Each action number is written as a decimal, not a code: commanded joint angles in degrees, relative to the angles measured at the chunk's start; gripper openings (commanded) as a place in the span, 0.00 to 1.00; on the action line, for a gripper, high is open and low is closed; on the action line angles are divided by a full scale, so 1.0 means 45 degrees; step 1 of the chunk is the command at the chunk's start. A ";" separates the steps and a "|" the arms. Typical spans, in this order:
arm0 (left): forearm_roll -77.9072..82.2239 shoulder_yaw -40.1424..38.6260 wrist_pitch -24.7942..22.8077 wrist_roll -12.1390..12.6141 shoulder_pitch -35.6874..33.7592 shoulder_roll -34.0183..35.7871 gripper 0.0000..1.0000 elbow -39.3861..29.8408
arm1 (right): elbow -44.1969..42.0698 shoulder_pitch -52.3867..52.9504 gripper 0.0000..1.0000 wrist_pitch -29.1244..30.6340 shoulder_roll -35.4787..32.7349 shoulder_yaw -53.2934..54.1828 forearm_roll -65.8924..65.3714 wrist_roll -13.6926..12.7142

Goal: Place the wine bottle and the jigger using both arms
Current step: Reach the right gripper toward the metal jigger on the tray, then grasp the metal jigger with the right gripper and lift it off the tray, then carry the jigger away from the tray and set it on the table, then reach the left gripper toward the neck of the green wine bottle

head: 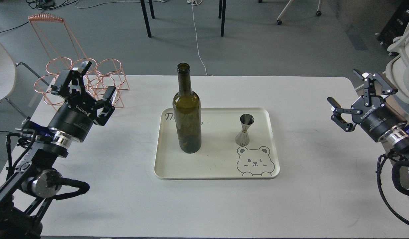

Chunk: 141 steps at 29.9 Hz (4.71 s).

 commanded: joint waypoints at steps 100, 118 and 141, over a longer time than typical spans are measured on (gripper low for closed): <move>0.0253 -0.0015 -0.0153 -0.2065 -0.0062 0.0625 0.98 -0.0719 | -0.5507 -0.0169 0.19 -1.1649 0.2473 0.0448 -2.2017 0.0000; 0.0253 -0.0015 -0.0153 -0.2065 -0.0062 0.0664 0.98 -0.0778 | -0.6505 -0.0033 0.53 -1.1649 0.3666 0.0174 -2.2017 0.0000; 0.0936 0.0024 -0.0172 -0.2388 -0.0062 0.1191 0.98 -0.1050 | 0.1165 -0.2181 0.91 -1.1649 -0.4085 -0.1584 -1.6753 0.0000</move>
